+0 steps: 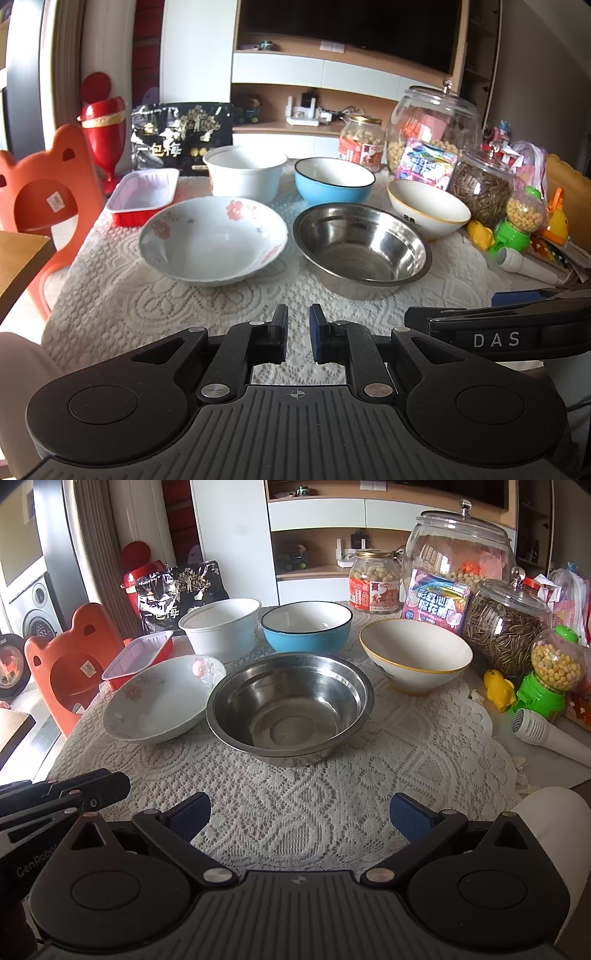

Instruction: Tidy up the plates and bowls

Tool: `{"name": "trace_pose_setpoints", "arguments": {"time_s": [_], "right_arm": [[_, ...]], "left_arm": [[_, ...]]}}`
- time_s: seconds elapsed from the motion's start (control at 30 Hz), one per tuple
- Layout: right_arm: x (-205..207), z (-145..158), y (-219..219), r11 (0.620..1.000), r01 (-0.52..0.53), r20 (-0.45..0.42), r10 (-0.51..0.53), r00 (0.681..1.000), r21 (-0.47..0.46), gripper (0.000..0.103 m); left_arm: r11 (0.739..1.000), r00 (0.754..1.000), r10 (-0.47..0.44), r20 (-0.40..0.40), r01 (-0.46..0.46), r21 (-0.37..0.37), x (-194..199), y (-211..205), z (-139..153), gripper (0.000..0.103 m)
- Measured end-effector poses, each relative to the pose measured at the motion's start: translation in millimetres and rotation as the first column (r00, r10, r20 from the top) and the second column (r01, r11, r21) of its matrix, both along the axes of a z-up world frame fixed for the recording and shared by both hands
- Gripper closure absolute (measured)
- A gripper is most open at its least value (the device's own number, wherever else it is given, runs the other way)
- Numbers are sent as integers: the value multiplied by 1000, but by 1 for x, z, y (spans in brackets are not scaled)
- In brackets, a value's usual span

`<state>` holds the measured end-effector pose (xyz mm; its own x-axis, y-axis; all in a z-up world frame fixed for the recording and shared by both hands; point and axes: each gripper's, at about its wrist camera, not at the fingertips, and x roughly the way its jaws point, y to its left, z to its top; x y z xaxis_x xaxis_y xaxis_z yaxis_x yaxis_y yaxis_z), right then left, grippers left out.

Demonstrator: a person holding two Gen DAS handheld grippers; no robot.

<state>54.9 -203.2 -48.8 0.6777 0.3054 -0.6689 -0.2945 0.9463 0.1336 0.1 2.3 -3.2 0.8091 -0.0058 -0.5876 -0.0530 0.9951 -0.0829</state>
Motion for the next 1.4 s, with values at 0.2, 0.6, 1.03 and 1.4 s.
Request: {"name": "trace_pose_setpoints", "arguments": {"time_s": [0.2,0.6,1.03,1.4], "right_arm": [[0,-2,0,1000,2,-7,-2,1000,0,0],[-1,-2,-2,1000,3,-11,-3,1000,10,0],[-1,-2,-3,1000,7,-13,-6,1000,21,0],[2,-6,-4,1000,9,-25,-8,1000,30,0]], "left_arm": [[1000,1000,0,-10,0,-1,1,0,-1,88],[1000,1000,-7,-9,7,2,0,-2,1,88],[1000,1000,-8,-9,8,3,0,-3,0,88],[1000,1000,-19,-21,19,5,5,-5,-3,88]]}}
